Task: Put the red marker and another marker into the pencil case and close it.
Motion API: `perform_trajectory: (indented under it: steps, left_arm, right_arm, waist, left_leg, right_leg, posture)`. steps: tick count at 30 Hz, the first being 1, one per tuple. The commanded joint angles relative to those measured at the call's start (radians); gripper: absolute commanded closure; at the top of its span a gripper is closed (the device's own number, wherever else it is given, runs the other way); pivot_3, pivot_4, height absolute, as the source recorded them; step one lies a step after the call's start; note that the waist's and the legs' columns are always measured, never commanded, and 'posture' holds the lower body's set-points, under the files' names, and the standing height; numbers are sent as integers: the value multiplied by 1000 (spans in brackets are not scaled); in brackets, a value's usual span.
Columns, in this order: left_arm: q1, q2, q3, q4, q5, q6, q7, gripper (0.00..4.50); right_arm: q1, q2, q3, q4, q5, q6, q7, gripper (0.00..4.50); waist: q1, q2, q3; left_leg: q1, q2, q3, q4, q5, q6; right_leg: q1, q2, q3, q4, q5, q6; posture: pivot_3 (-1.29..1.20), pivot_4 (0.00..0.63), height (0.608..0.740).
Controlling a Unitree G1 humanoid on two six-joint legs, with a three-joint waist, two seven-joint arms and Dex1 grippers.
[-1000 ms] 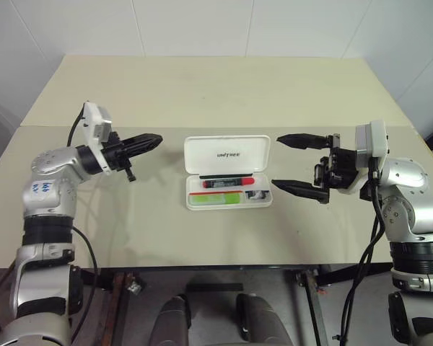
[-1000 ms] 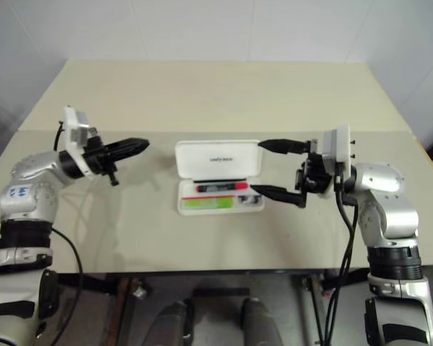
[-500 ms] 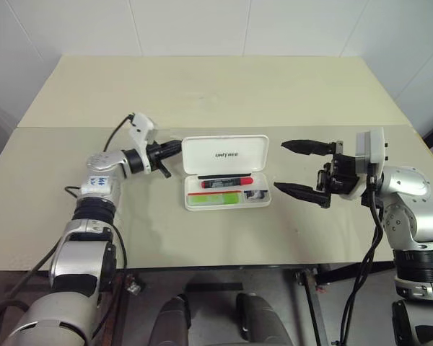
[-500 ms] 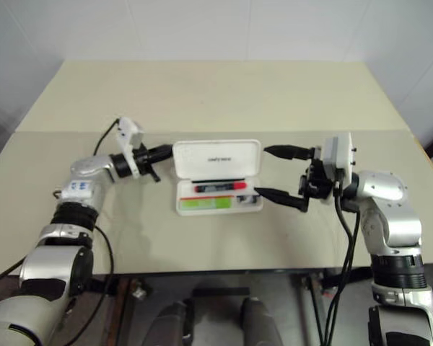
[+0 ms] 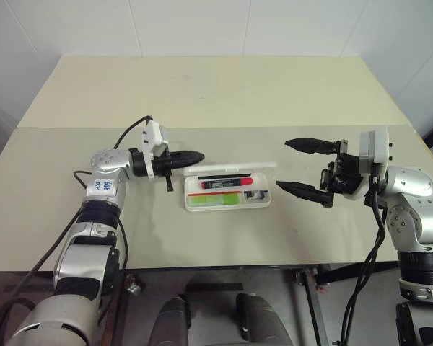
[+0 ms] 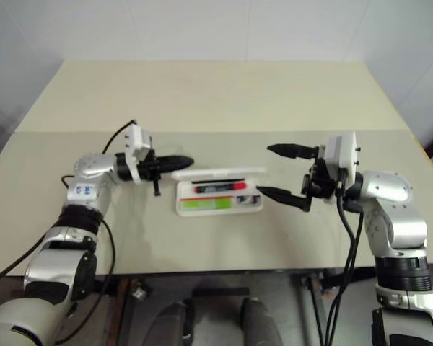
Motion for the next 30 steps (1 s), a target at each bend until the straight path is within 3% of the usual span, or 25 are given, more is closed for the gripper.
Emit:
perform_trajectory:
  steps: [1, 11, 19, 23, 30]
  left_arm:
    - [41, 9, -39, -82, 19, -15, -32, 4433]
    - [178, -47, -158, -259, 110, 124, 125, 4433]
    - [233, -23, -226, -401, 135, 330, 171, 4433]
    - [227, -52, -115, -527, -44, 493, 178, 4433]
    - [250, 11, 52, -666, -205, 588, 203, 4433]
  right_arm:
    - [3, -16, -26, -34, 18, 3, -2, 0]
    - [24, -12, -22, -63, 20, 20, -12, 0]
    - [66, -2, -28, -98, 28, 24, -37, 0]
    - [75, 4, -20, -103, 29, 20, -45, 0]
    - [51, 5, -7, -57, 21, 8, -19, 0]
  waist:
    - [0, 0, 0]
    - [2, 0, 0]
    - [1, 1, -2]
    - [0, 1, -2]
    - [-4, 1, -2]
  left_leg:
    - [0, 0, 0, 0, 0, 0]
    - [0, 0, -1, 1, 0, 0]
    - [4, 0, -1, 2, 0, 1]
    - [5, 0, -1, 2, 1, 1]
    - [5, 0, -3, 1, 1, 1]
  right_leg:
    - [0, 0, 0, 0, 0, 0]
    - [1, 0, 0, 0, 0, 0]
    - [7, -1, 0, -1, -1, -2]
    - [9, -1, 0, -3, -4, -8]
    - [8, -1, -1, -2, -1, -3]
  posture:
    - [0, 150, 740]
    - [0, 150, 740]
    - [0, 150, 740]
    - [0, 150, 740]
    - [0, 150, 740]
